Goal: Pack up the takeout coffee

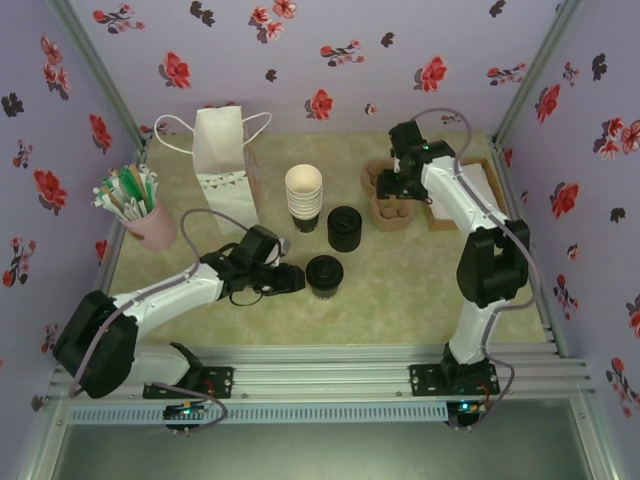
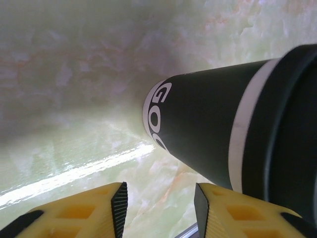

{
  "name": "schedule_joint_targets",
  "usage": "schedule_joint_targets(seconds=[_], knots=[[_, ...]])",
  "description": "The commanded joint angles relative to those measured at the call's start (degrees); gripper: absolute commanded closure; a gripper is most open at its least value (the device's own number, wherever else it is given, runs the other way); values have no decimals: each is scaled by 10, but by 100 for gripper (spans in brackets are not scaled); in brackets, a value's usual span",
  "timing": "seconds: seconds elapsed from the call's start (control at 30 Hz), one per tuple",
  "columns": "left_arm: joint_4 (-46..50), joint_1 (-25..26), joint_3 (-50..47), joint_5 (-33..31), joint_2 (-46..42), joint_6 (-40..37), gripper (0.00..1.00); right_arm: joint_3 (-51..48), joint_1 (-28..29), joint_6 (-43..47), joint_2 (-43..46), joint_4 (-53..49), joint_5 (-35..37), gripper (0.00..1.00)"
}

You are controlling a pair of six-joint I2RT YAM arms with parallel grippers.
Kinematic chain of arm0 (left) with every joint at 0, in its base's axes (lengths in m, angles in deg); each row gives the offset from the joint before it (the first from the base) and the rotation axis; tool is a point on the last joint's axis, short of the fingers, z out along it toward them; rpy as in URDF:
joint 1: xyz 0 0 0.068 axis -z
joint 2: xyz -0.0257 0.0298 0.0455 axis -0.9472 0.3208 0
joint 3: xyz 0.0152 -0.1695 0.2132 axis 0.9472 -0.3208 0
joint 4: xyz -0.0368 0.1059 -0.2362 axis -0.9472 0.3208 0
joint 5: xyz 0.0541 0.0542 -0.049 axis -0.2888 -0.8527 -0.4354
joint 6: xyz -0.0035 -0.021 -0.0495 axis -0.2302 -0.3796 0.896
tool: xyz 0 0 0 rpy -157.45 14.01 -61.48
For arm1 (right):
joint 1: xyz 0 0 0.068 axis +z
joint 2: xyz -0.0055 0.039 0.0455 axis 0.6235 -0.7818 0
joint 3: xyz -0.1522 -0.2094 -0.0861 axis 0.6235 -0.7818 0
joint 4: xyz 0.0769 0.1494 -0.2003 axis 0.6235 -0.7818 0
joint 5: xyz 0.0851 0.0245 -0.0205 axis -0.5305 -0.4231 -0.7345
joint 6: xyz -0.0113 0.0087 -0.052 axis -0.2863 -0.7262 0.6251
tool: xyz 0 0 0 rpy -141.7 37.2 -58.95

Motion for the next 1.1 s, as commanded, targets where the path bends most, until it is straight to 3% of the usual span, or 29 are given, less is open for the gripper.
schedule_joint_targets(seconds=[0.0,0.53,1.07], knots=[[47,3,2,-28,-31,-19,52,42,-5,37,-33,-16,-7,37],[98,4,31,-99,-132,-59,3,149,-10,69,-149,-49,-4,43],[101,3,33,-102,-127,-62,1,198,-14,77,-195,-72,-6,48]])
